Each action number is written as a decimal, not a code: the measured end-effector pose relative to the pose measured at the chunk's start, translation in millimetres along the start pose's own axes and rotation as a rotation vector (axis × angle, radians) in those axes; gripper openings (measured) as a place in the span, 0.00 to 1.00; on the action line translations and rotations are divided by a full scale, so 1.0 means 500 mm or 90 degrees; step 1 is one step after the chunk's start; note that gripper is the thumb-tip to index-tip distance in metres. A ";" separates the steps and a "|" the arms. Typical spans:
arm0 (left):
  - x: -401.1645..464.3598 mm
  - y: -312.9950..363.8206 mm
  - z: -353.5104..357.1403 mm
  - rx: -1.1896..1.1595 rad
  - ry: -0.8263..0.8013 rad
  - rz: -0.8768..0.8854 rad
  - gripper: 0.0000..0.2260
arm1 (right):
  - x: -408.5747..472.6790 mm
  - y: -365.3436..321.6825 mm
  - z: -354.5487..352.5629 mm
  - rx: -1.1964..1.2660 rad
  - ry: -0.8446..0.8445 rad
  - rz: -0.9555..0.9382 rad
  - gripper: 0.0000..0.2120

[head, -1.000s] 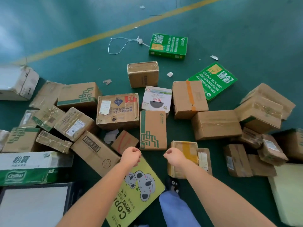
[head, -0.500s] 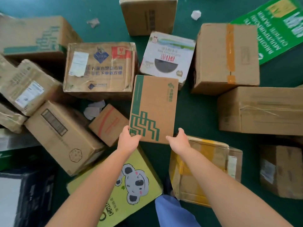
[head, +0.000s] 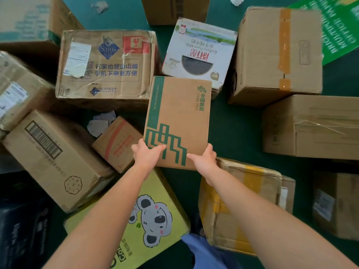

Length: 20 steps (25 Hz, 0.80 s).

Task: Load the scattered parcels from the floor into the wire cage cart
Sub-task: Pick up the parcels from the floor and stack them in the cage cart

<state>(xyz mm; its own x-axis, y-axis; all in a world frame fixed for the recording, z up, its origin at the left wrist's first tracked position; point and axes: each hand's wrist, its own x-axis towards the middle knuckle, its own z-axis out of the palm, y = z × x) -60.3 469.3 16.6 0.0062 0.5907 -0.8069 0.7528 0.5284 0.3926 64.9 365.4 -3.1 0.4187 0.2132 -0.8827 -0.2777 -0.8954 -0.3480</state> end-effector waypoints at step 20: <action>-0.757 0.055 -0.424 0.040 -0.070 0.206 0.22 | -0.923 -0.039 -0.169 0.164 0.120 -0.224 0.31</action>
<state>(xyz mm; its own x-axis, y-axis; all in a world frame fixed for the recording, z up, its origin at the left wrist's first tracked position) -181.7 389.6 426.3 0.3202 0.6502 -0.6890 0.7387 0.2840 0.6113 -49.9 251.3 437.8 0.6686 0.3905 -0.6329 -0.2861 -0.6505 -0.7035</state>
